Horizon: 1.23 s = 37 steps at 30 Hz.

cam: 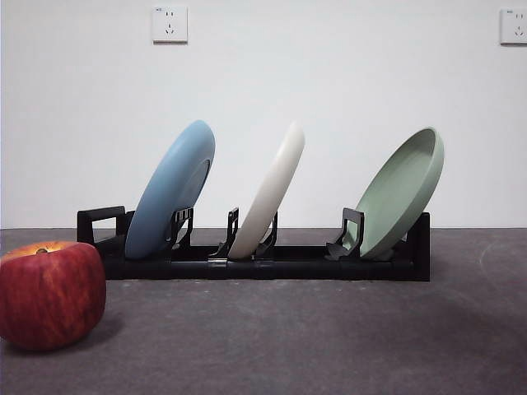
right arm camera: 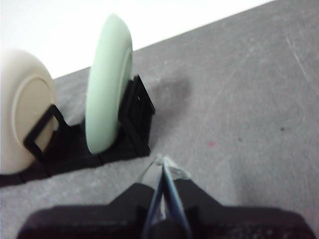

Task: Take the blue plate from the plate rack,put the plate on the table,take the apple from the table,put the apple in the plate

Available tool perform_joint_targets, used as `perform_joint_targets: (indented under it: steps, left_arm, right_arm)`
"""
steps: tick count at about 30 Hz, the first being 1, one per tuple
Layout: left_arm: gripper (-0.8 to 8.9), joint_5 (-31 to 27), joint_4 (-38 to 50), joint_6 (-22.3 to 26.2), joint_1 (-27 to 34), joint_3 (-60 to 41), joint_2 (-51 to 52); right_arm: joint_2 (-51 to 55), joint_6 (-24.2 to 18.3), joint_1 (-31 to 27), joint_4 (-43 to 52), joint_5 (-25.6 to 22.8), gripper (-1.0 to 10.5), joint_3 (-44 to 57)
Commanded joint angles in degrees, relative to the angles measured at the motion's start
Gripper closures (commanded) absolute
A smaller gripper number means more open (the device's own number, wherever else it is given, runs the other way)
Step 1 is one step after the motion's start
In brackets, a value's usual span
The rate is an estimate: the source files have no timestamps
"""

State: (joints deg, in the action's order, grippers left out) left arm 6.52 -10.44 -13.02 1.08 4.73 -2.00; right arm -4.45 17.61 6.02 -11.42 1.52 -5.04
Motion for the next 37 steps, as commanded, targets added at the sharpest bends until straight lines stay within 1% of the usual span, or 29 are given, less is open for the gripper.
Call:
perform_joint_targets:
  steps: [1, 9, 11, 13, 16, 19, 23, 25, 26, 27, 28, 29, 30, 31, 32, 35, 37]
  left_arm:
    - [8.2, 1.92, 0.46, -3.08, 0.15, 3.43, -1.92]
    - [8.2, 7.32, -0.26, -2.99, 0.15, 15.87, -14.38]
    - [8.2, 9.05, -1.31, -2.29, 0.15, 19.56, -18.47]
    - [8.19, 10.23, -2.91, -1.36, 0.13, 22.95, -22.14]
    - [8.19, 11.69, -6.97, 0.11, 0.13, 28.94, -27.95]
    - [8.18, 14.27, -11.76, 3.06, 0.07, 35.01, -33.99]
    - [8.14, 18.18, -16.74, 6.88, 0.02, 41.29, -41.05]
    - [8.12, 19.65, -18.14, 7.13, -0.02, 43.21, -43.58]
    - [7.95, 20.61, -18.78, 7.15, -0.13, 44.02, -44.94]
    - [7.41, 21.05, -18.97, 7.23, -0.28, 44.41, -45.9]
    - [6.52, 21.03, -18.91, 7.21, -0.57, 44.65, -46.86]
    - [5.29, 20.9, -18.91, 7.21, -0.96, 44.89, -47.98]
    - [4.32, 20.87, -18.91, 7.17, -1.38, 45.09, -49.11]
    - [4.03, 20.87, -18.82, 7.06, -1.79, 45.2, -50.21]
    - [4.04, 20.96, -18.53, 7.06, -2.8, 45.24, -52.02]
    - [4.04, 21.03, -16.09, 6.75, -6.45, 45.35, -56.52]
    - [4.04, 21.0, -15.87, 6.75, -9.09, 47.65, -60.19]
  right_arm:
    - [-3.17, 0.83, 0.02, 0.37, 0.07, 9.6, -3.78]
    - [-17.46, 0.66, 0.02, -0.33, 0.13, 9.6, -15.96]
    - [-21.31, -0.22, 0.02, -1.09, 1.27, 9.5, -19.26]
    - [-24.63, -1.66, 0.02, -1.18, 3.85, 9.5, -21.88]
    - [-29.73, -3.34, 0.02, -2.21, 9.51, 9.5, -26.38]
    - [-35.43, -4.48, 0.02, -6.6, 15.91, 9.5, -32.0]
    - [-42.21, -8.48, 0.02, -14.29, 24.9, 9.5, -38.73]
    - [-44.41, -9.64, 0.04, -16.76, 26.32, 9.4, -40.89]
    - [-45.59, -9.94, 0.04, -17.64, 26.84, 9.3, -41.92]
    - [-46.31, -10.03, 0.04, -17.59, 26.95, 9.0, -42.38]
    - [-46.73, -10.03, 0.04, -17.57, 26.95, 8.5, -42.64]
    - [-47.15, -10.03, 0.04, -17.51, 26.93, 7.7, -42.84]
    - [-47.41, -10.01, 0.04, -17.35, 26.93, 7.0, -42.93]
    - [-47.43, -10.01, 0.04, -17.31, 26.93, 6.5, -42.93]
    - [-47.54, -10.01, 0.04, -17.33, 26.93, 6.0, -42.93]
    - [-47.52, -9.99, 0.04, -17.38, 26.93, 6.0, -42.93]
    - [-47.54, -9.97, 0.04, -17.35, 26.91, 6.0, -42.93]
